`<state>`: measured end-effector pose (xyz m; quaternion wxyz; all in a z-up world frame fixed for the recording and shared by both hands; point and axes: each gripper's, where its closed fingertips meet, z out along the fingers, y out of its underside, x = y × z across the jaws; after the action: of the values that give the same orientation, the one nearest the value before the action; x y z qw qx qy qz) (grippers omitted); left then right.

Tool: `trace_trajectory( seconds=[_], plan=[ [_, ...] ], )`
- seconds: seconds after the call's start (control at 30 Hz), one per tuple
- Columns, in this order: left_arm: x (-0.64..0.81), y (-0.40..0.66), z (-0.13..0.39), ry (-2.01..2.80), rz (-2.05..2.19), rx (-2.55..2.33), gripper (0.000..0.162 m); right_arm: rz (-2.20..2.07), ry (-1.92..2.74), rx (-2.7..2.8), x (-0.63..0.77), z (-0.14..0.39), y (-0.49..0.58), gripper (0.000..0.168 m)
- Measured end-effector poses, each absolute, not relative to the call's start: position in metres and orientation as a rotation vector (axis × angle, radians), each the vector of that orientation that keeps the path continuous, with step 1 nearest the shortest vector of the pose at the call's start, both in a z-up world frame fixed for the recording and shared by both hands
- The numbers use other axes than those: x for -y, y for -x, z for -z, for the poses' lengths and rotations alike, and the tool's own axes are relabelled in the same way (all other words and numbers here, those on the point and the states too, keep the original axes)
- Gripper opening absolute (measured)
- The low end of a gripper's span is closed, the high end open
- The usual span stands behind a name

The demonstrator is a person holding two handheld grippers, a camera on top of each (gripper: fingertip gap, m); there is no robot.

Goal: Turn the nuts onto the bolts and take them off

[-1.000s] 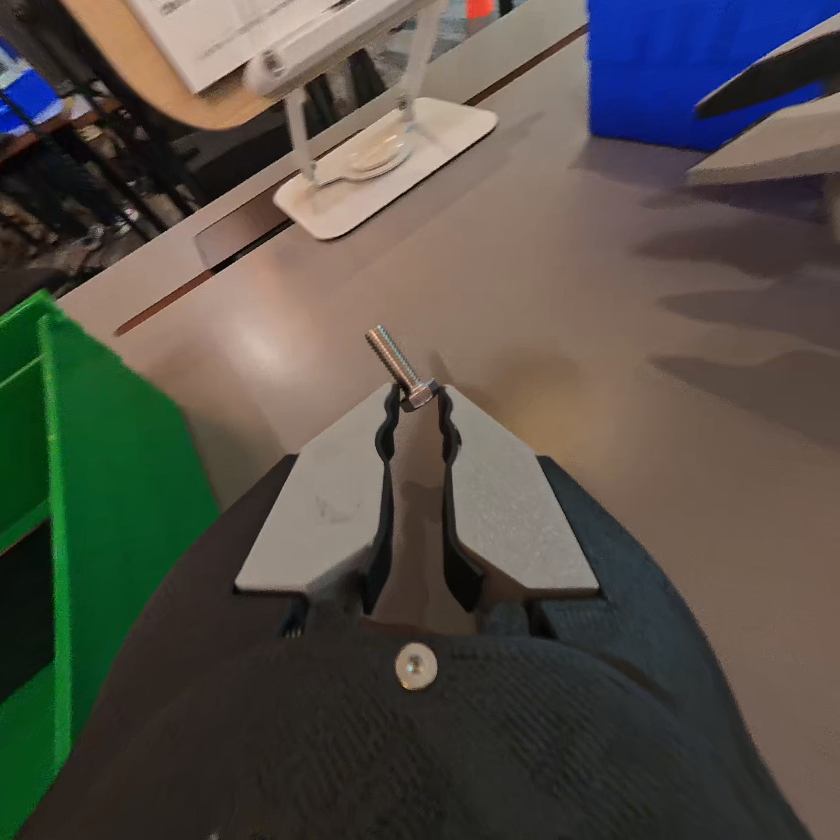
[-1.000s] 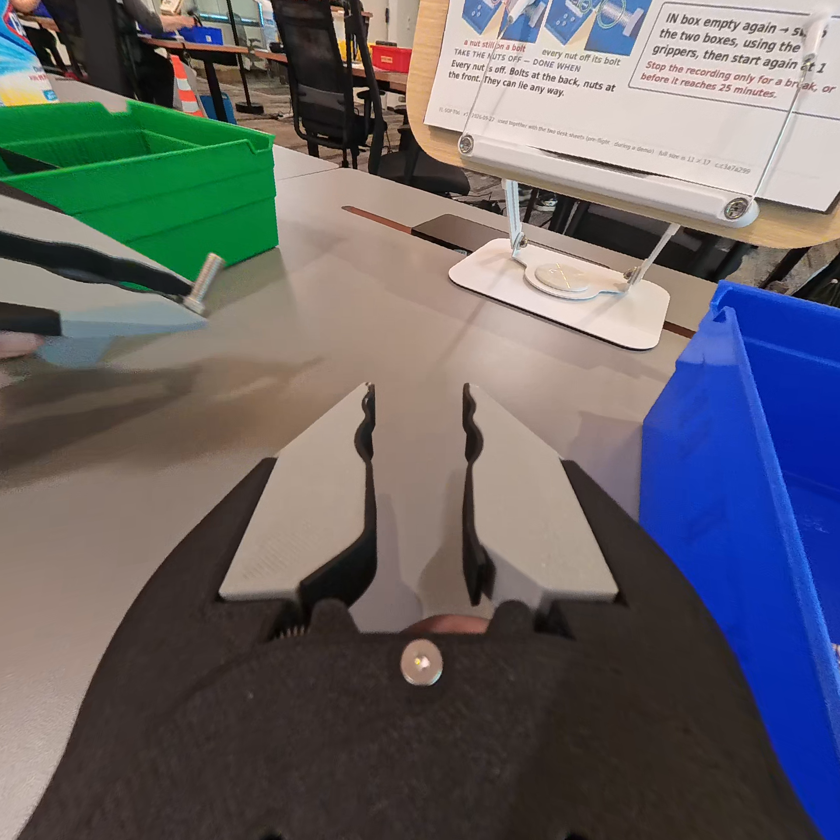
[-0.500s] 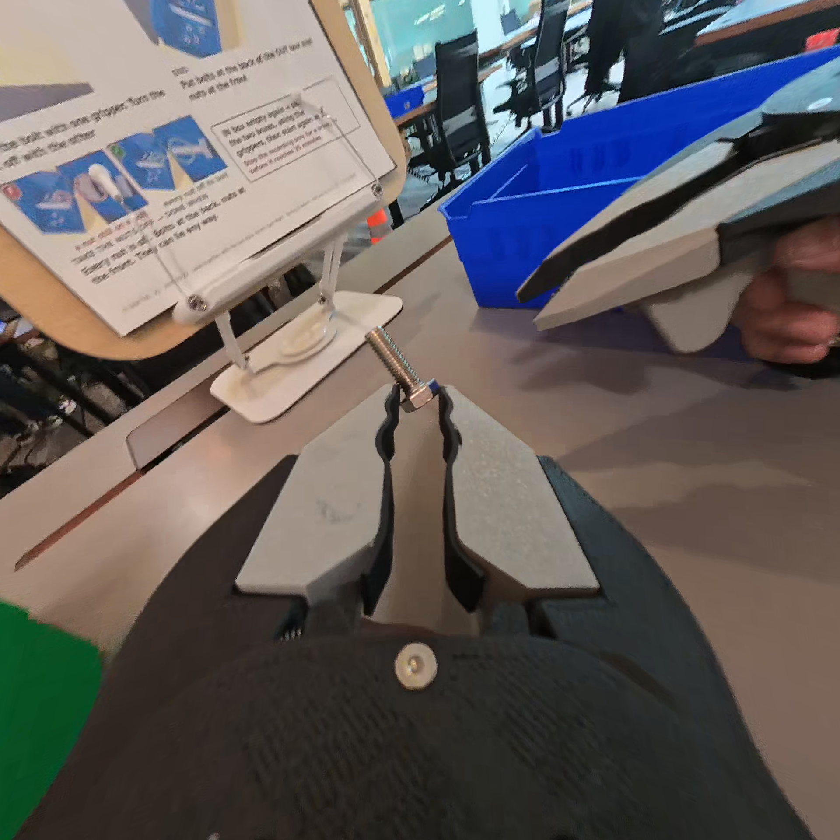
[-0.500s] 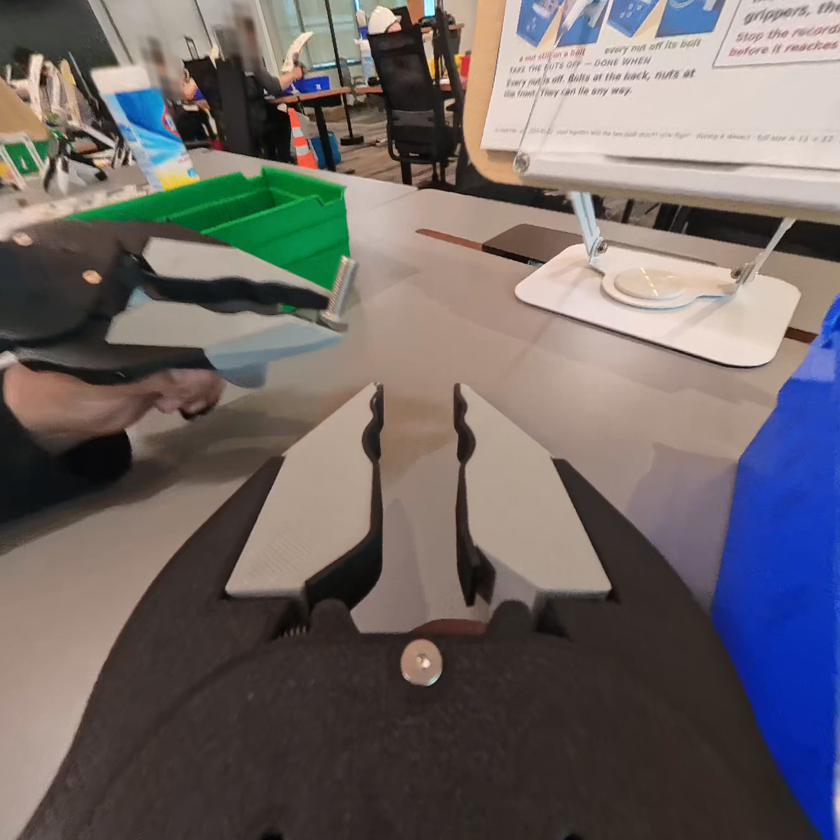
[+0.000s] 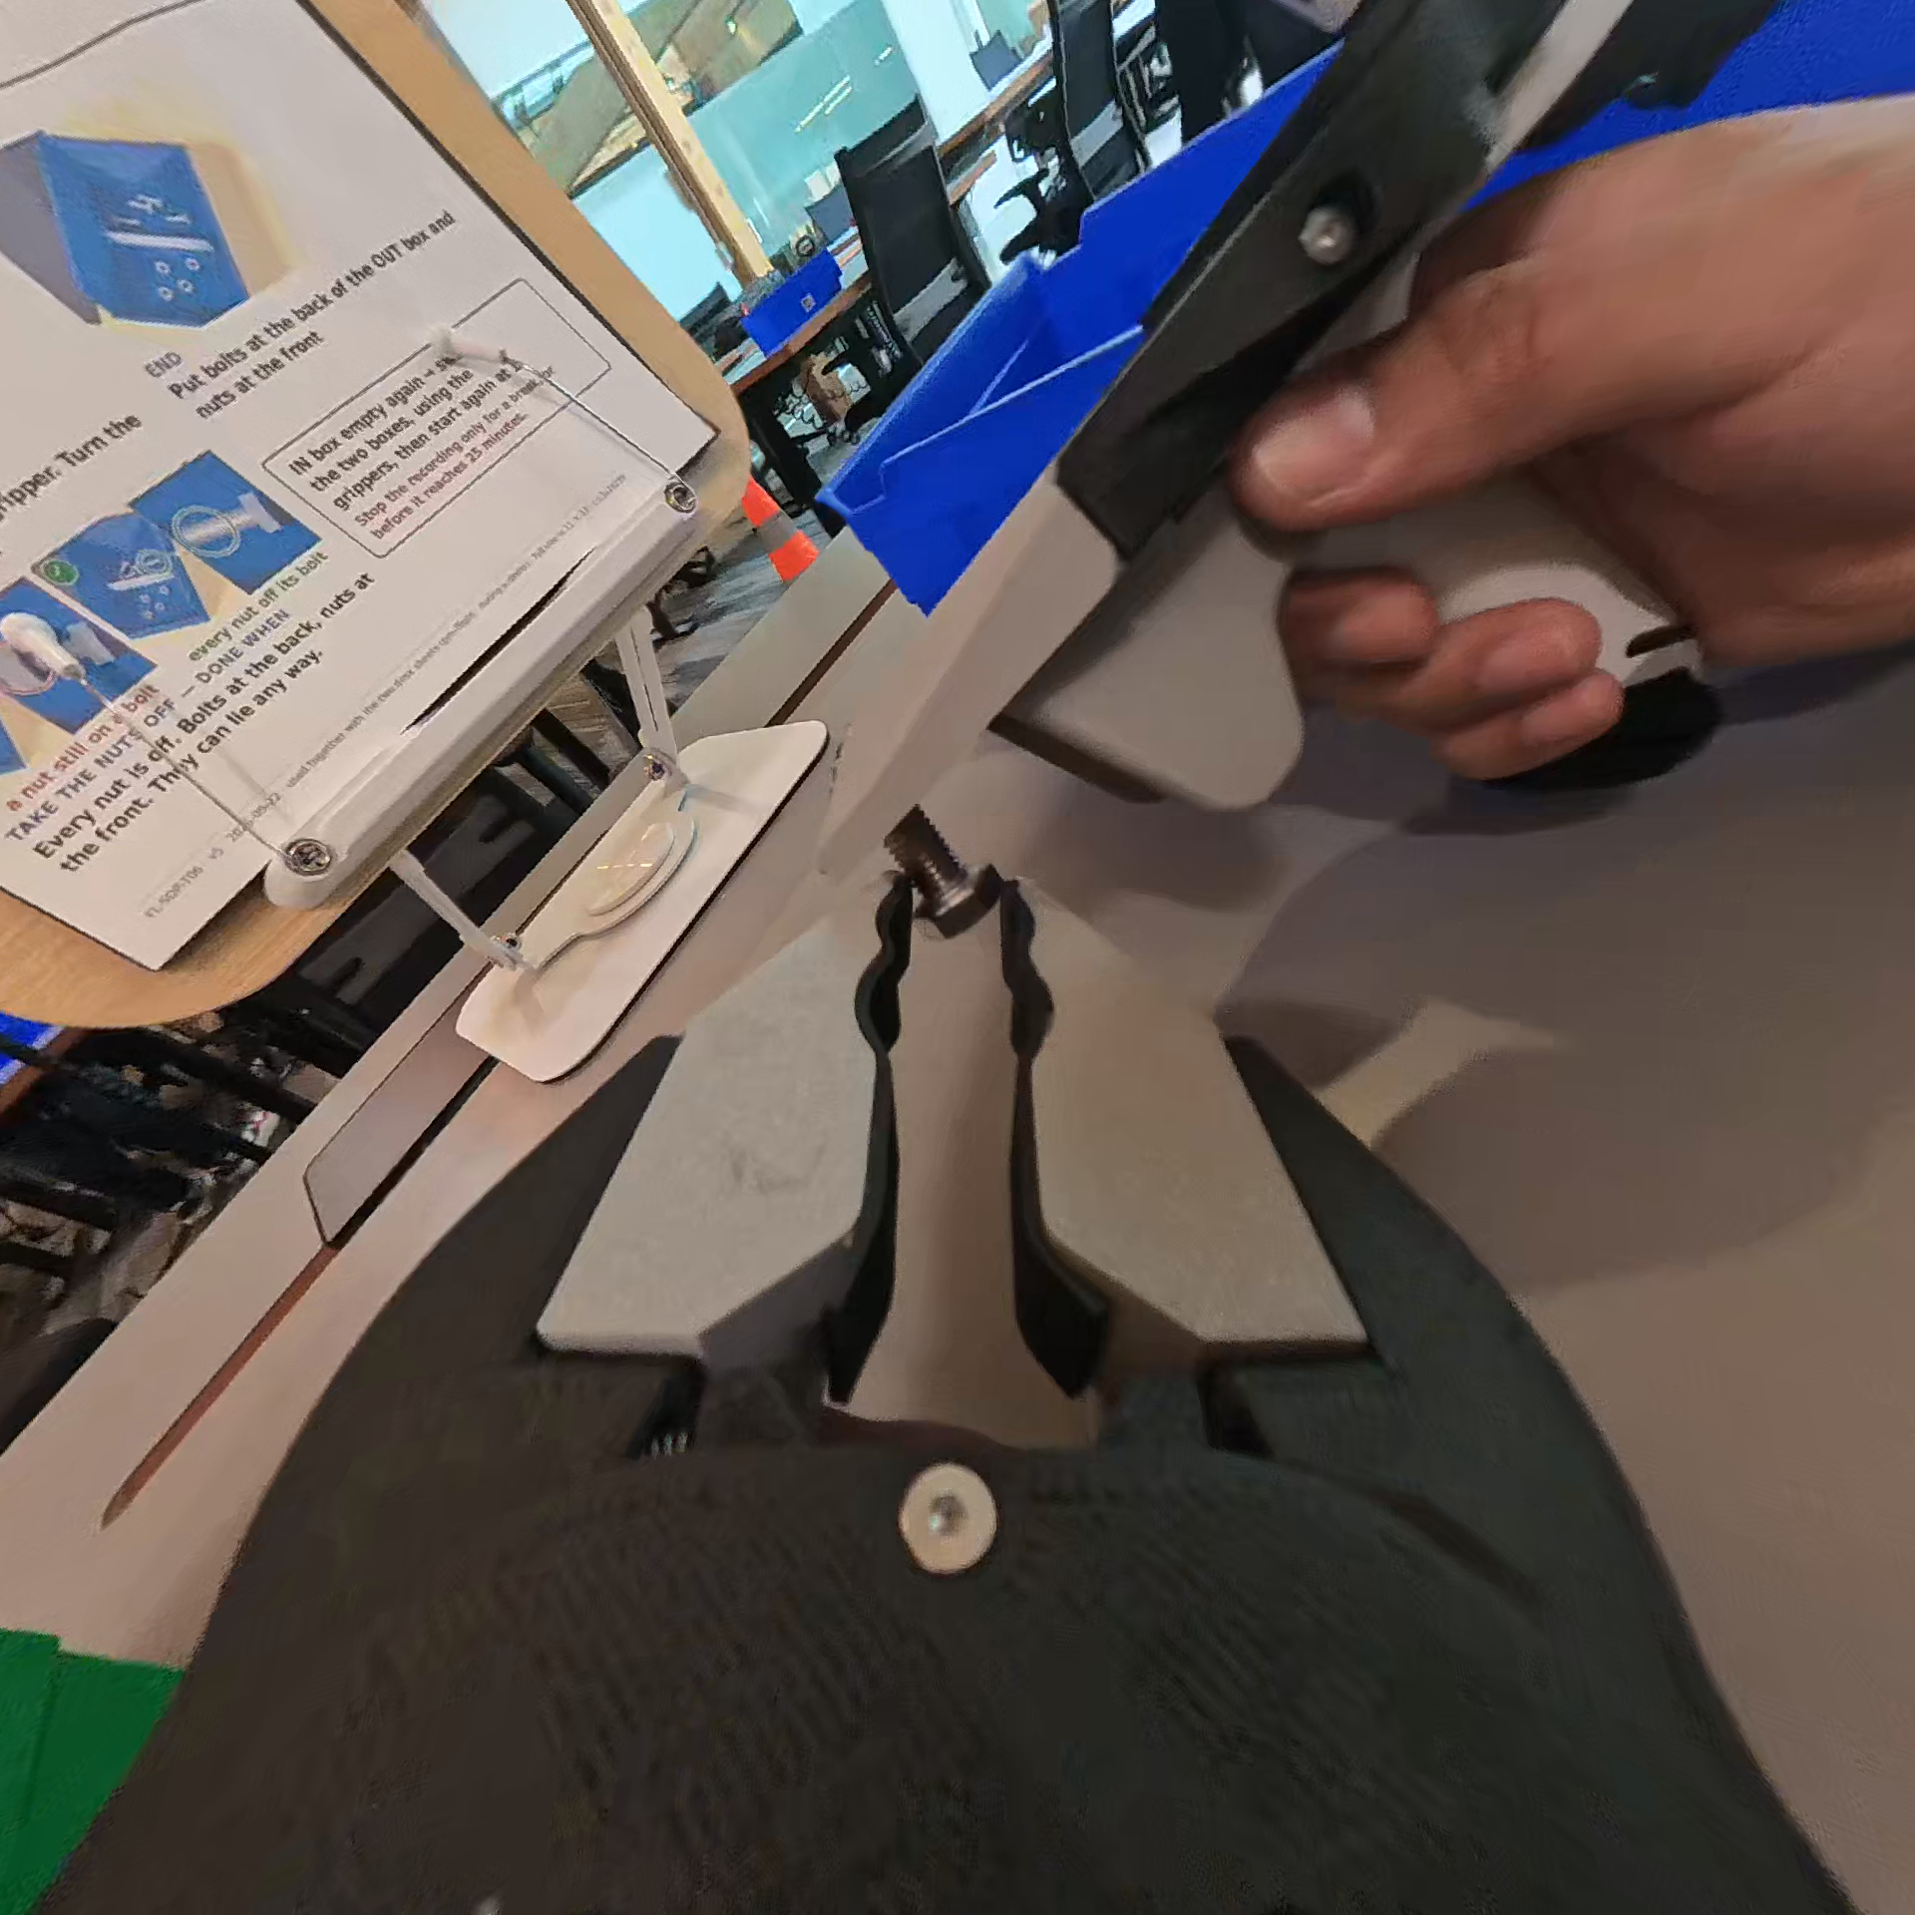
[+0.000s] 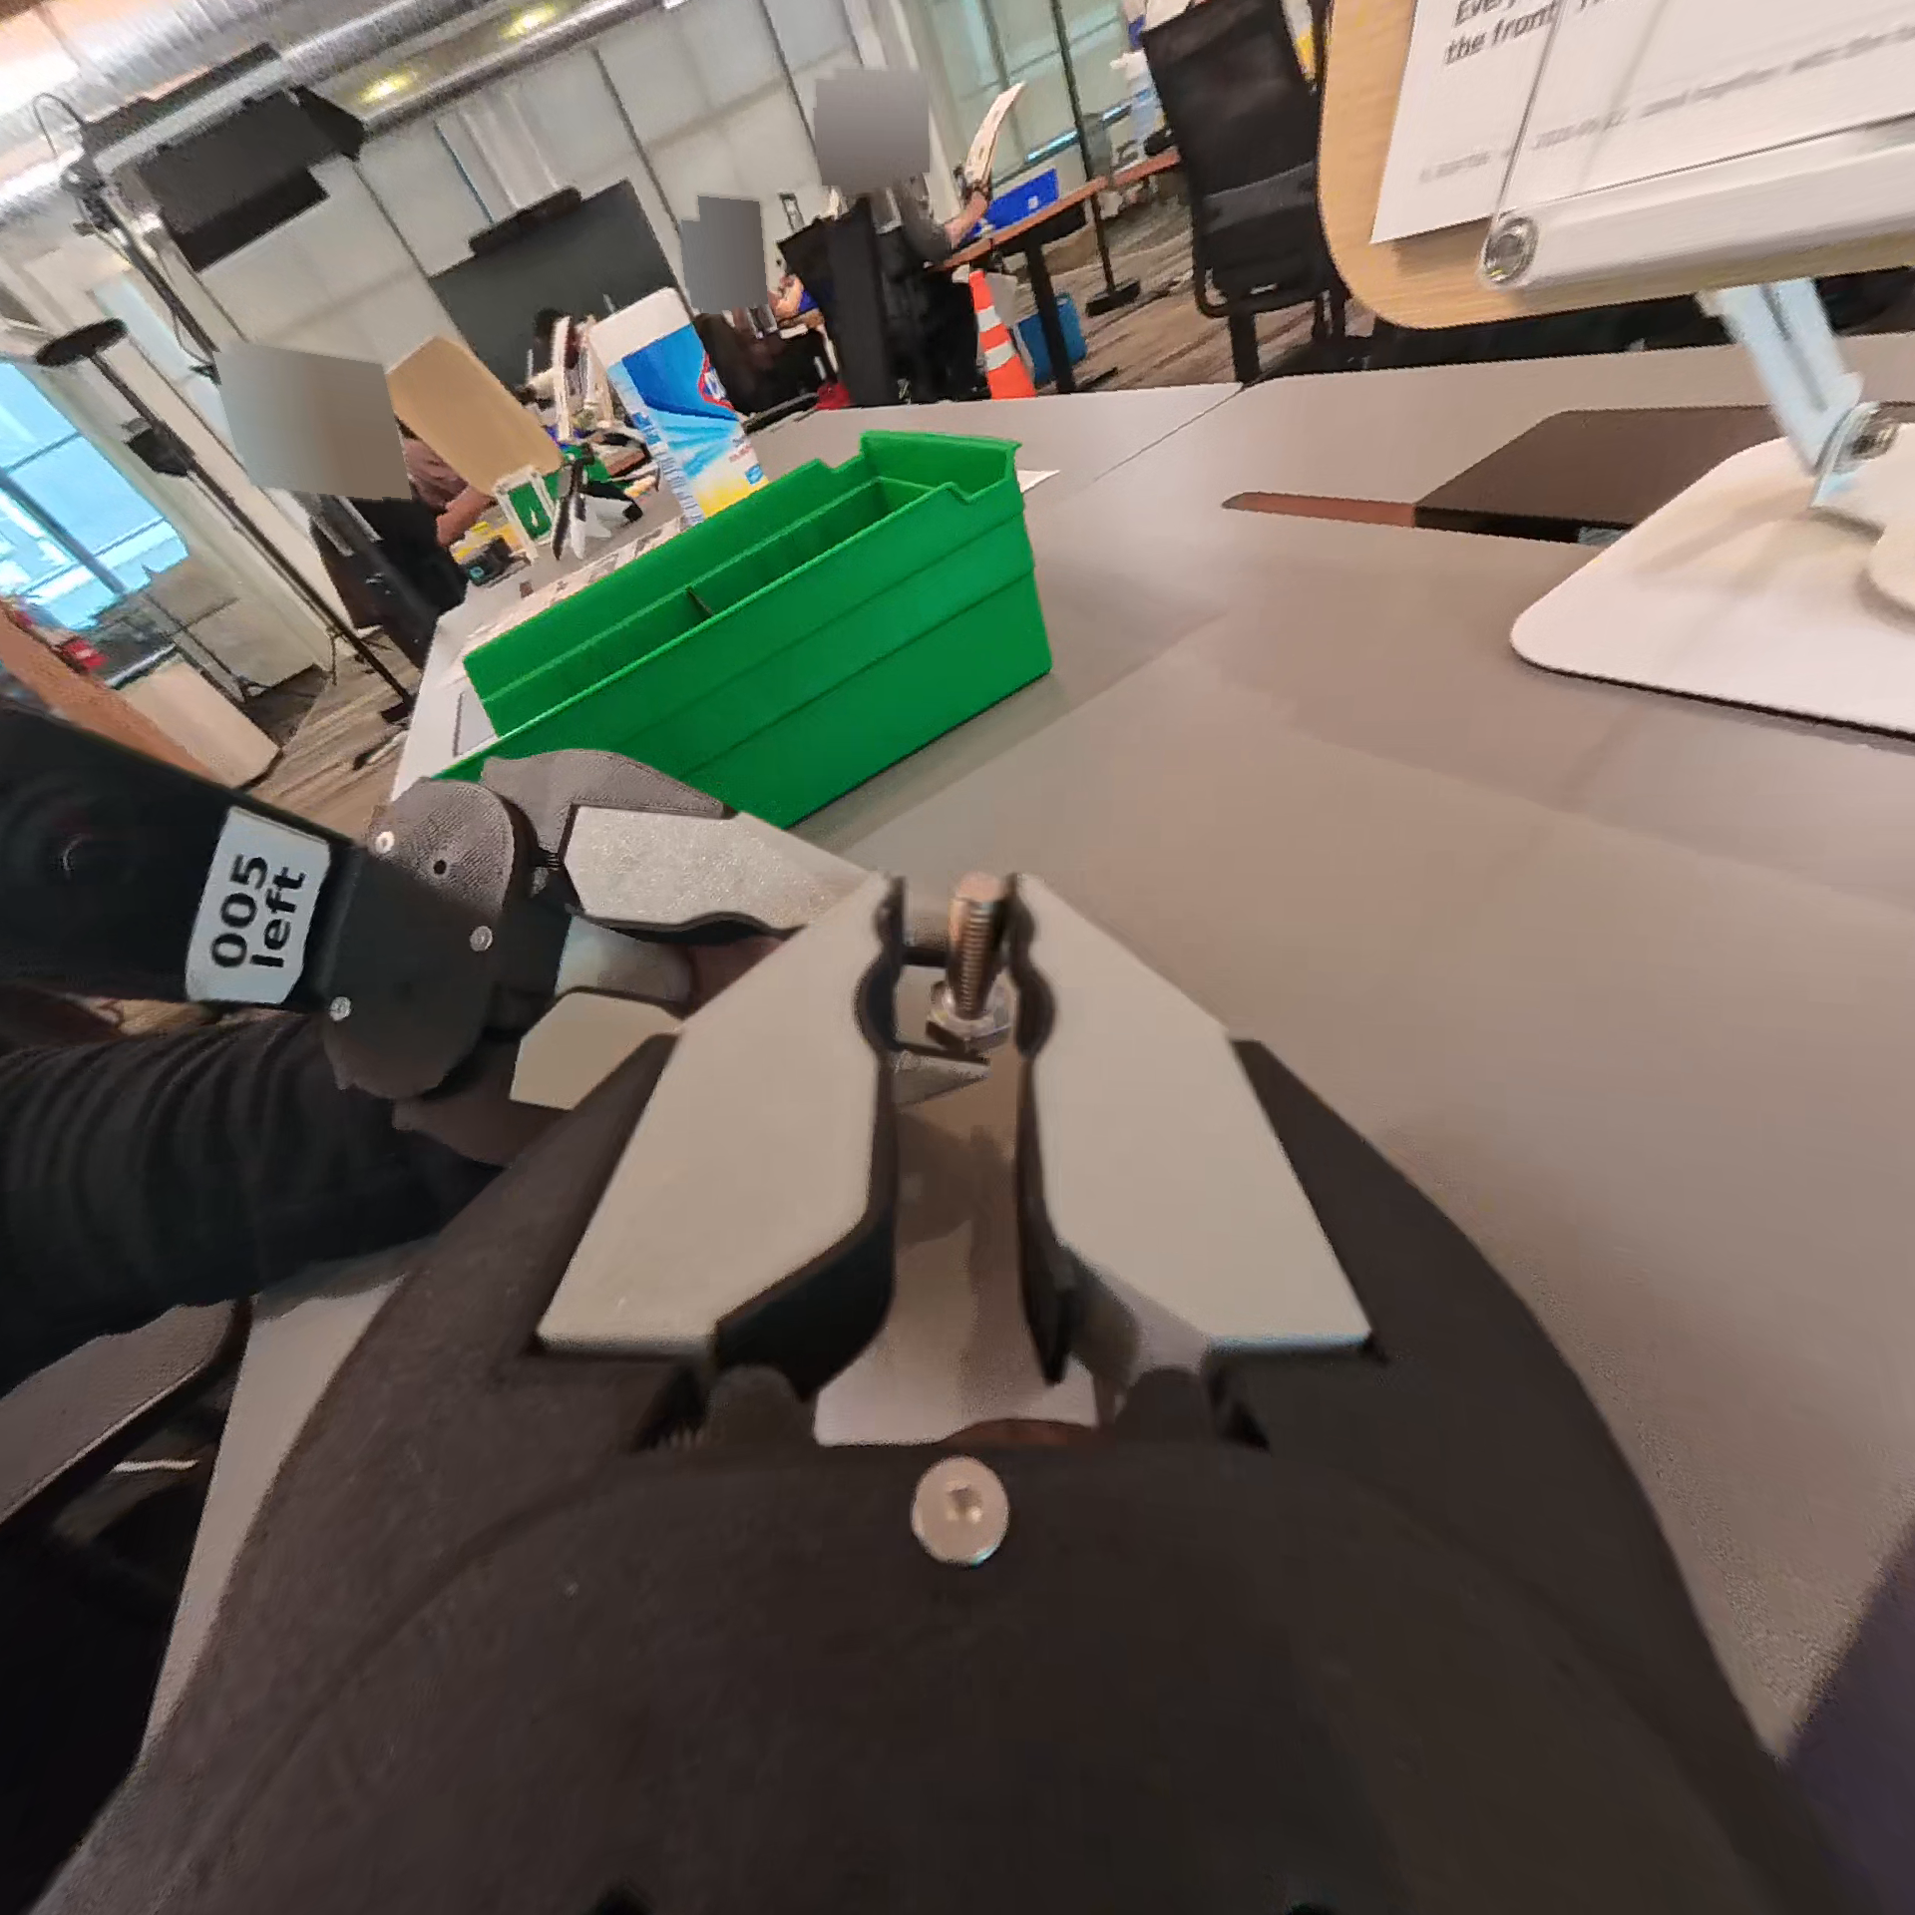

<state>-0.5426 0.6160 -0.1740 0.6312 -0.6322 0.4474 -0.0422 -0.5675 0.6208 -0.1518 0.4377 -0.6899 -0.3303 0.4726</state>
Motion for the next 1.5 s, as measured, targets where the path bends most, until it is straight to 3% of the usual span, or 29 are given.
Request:
trace_trajectory(
  seconds=[0.03, 0.57, 0.7, 0.8, 0.83, 0.87, 0.9, 1.1, 1.2, 1.5],
  plan=[
    [-0.616, 0.542, 0.175, 1.447, 0.087, -1.032, 0.015, -1.168, 1.723, 0.817, -0.621, 0.153, 0.566, 0.007],
    [-0.608, 0.537, 0.166, 1.511, 0.258, -0.9, 0.016, -0.954, 1.616, 0.777, -0.612, 0.148, 0.558, 0.006],
    [-0.606, 0.536, 0.167, 1.541, 0.33, -0.888, 0.022, -0.984, 1.616, 0.784, -0.611, 0.148, 0.557, 0.007],
    [-0.61, 0.539, 0.171, 1.579, 0.31, -0.882, 0.039, -1.039, 1.599, 0.782, -0.608, 0.146, 0.556, 0.007],
    [-0.61, 0.539, 0.171, 1.576, 0.311, -0.886, 0.034, -1.058, 1.594, 0.781, -0.607, 0.145, 0.556, 0.007],
    [-0.607, 0.538, 0.171, 1.559, 0.32, -0.904, 0.019, -1.07, 1.595, 0.781, -0.607, 0.144, 0.556, 0.007],
    [-0.605, 0.536, 0.17, 1.548, 0.322, -0.914, 0.016, -1.076, 1.593, 0.778, -0.607, 0.144, 0.556, 0.007],
    [-0.602, 0.532, 0.169, 1.568, 0.405, -0.9, 0.024, -1.107, 1.56, 0.83, -0.597, 0.142, 0.561, 0.006],
    [-0.601, 0.533, 0.167, 1.577, 0.465, -0.874, 0.016, -1.05, 1.544, 0.848, -0.596, 0.142, 0.561, 0.006],
    [-0.602, 0.534, 0.169, 1.627, 0.537, -0.841, 0.016, -0.989, 1.523, 0.866, -0.596, 0.14, 0.561, 0.007]
  ],
)
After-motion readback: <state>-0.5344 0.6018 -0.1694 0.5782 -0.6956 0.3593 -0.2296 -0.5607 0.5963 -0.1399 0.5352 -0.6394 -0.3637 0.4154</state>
